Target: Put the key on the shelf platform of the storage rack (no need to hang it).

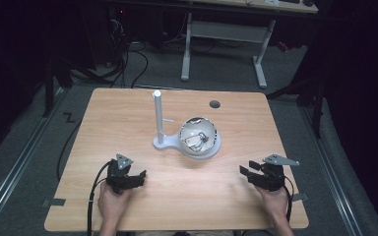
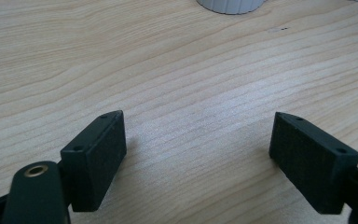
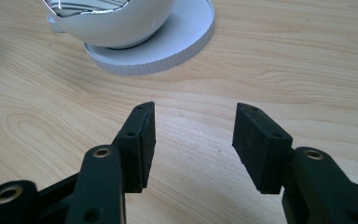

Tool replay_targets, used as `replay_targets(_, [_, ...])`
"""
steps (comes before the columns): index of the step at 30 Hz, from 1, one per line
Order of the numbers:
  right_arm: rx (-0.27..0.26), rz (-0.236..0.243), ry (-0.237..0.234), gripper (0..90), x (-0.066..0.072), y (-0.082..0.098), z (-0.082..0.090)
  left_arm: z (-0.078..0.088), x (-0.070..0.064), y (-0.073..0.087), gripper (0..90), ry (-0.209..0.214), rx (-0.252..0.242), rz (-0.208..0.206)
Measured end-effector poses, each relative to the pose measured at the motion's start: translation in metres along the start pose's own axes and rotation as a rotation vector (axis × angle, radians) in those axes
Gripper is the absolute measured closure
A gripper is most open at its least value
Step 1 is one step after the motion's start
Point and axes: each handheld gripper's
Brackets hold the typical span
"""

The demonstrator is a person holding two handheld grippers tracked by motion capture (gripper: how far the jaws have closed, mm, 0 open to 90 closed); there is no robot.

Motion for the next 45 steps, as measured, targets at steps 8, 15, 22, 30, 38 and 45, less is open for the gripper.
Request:
replay_targets(8, [0.019,0.016,0.004,49.4,0.004,0.004,-0.012,0.000,0.000,0.000,18.8,0.000,0.000,-0.001])
replay_targets(15, [0.029,0.034,0.024,48.6,0.007,0.007,-0.022,0.000,0.000,0.000,18.8,0.001,0.001,-0.002])
replay_targets(22, [0.059,0.052,0.048,48.4,0.007,0.010,-0.031,0.000,0.000,0.000,18.8,0.001,0.001,-0.002])
replay_targets(30, [0.077,0.067,0.071,48.4,0.009,0.012,-0.040,0.000,0.000,0.000,18.8,0.001,0.001,-0.001])
replay_targets(38, [0.086,0.083,0.091,48.3,0.009,0.014,-0.045,0.000,0.000,0.000,18.8,0.000,0.000,0.000])
replay_targets(45, [0.083,0.113,0.121,46.9,0.010,0.013,-0.048,0.000,0.000,0.000,18.8,-0.001,0.001,0.001])
Point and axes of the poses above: each handheld gripper's, and its own axes: z roughly backward along the jaws, y roughly out of its underside, x roughly to its left, and after that the axes turned 4 degrees about x, right-handed
